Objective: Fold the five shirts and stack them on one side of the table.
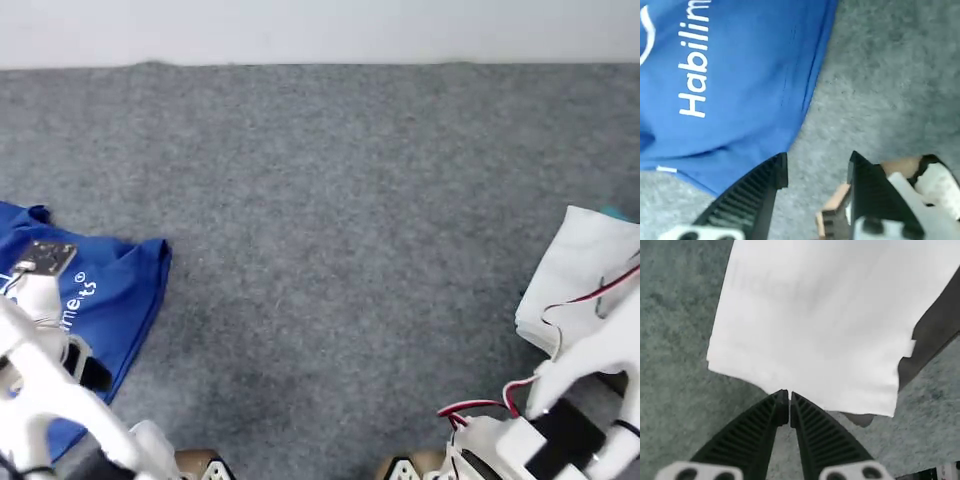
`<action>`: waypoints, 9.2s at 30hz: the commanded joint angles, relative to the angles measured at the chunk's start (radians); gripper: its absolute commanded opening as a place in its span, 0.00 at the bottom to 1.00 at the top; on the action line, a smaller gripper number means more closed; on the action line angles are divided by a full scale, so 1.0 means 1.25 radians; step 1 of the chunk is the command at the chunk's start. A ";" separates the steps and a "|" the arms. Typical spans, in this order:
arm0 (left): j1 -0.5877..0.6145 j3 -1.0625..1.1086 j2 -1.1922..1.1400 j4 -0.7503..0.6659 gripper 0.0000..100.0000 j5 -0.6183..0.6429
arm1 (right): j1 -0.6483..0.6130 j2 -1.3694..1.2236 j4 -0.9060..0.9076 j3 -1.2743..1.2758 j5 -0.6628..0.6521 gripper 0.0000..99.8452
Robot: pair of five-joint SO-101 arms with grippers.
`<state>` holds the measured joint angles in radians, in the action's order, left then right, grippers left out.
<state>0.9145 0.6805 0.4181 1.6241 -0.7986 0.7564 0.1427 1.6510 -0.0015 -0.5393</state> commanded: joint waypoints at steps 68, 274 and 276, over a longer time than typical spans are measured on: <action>-0.965 -0.937 -0.398 0.104 0.17 0.497 | -0.008 0.269 0.105 0.070 0.000 0.01; -0.312 -1.285 -0.896 0.107 0.01 0.285 | -0.272 0.508 -0.012 0.390 0.006 0.01; -0.308 -1.186 -0.795 0.107 0.01 0.284 | -0.294 0.503 -0.013 0.390 0.006 0.01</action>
<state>0.5186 -0.9260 -0.8048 1.7269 -0.4503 0.4204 0.7626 1.6479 0.5002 -0.5393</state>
